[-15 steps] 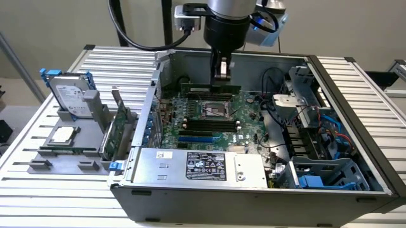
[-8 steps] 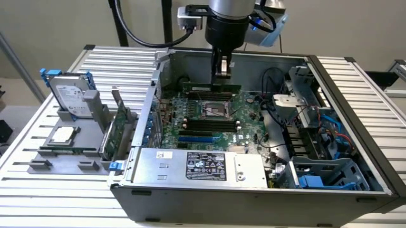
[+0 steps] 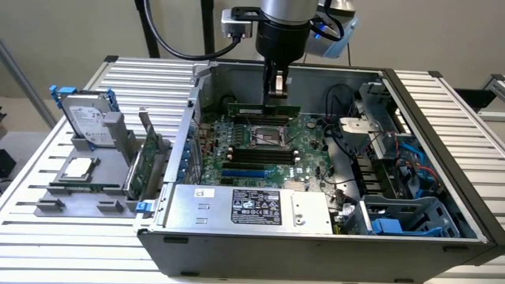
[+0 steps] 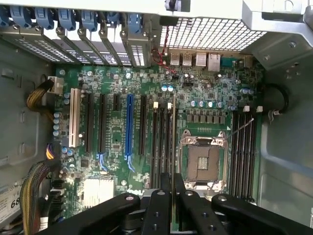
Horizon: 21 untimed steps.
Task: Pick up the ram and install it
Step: 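Pick up the ram and move it above insertion slot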
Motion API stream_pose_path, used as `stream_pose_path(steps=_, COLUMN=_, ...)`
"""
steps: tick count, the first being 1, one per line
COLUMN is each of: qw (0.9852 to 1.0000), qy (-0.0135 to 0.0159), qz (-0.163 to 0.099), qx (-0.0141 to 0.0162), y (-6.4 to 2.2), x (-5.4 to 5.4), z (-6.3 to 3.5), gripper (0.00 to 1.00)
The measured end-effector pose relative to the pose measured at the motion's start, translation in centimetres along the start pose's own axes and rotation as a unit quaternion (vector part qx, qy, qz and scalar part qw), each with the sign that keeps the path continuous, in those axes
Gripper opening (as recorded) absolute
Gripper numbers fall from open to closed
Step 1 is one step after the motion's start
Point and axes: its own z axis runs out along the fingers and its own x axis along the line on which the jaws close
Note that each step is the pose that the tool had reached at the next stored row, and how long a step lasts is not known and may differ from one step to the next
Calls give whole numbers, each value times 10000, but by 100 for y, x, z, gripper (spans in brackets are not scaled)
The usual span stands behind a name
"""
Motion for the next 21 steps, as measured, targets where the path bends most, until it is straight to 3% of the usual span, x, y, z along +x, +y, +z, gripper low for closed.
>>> stream_pose_path(steps=15, qw=10000, qy=0, qz=0, qx=0, y=0, x=0, z=2, gripper=0)
stream_pose_path(steps=21, qw=10000, qy=-1, qz=20, qx=1, y=-22, x=40, z=62, gripper=0)
